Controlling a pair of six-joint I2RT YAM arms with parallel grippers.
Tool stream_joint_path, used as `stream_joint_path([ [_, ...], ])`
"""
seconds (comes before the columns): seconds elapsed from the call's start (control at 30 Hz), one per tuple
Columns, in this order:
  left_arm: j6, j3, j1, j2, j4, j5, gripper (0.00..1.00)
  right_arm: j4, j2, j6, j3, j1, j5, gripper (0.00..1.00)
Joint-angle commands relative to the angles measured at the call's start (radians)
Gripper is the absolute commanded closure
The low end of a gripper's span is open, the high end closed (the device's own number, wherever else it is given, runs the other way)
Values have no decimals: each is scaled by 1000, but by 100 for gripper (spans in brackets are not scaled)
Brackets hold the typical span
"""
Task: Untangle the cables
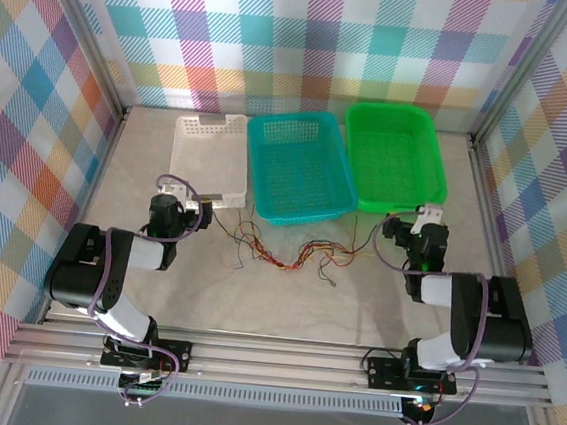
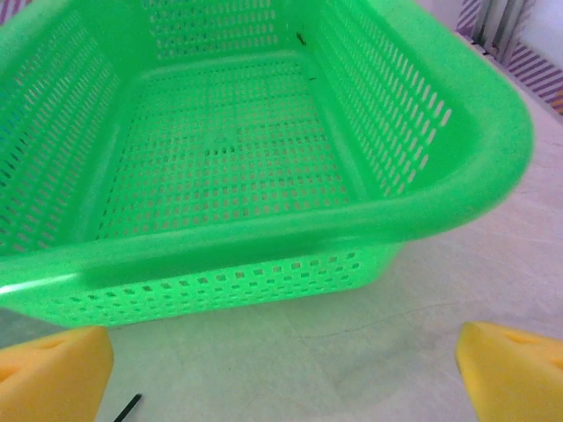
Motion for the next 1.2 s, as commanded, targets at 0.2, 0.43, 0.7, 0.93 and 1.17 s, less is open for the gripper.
stream_joint_path([
  [0.2,10,10,-2,-6,34,12,0,-378,-407,35,55,-1,-36,0],
  [0.43,11,10,-1,-6,34,12,0,-537,-550,159,124,4,-208,0],
  [0.7,10,10,2,-6,34,18,0,-718,-625,496,224,4,-545,0],
  [0.93,4,13,12,-5,32,37,0,-841,-688,510,223,13,-555,0],
  [1.17,-15,4,14,-51,8,-1,0,-948,-827,472,173,118,-366,0],
])
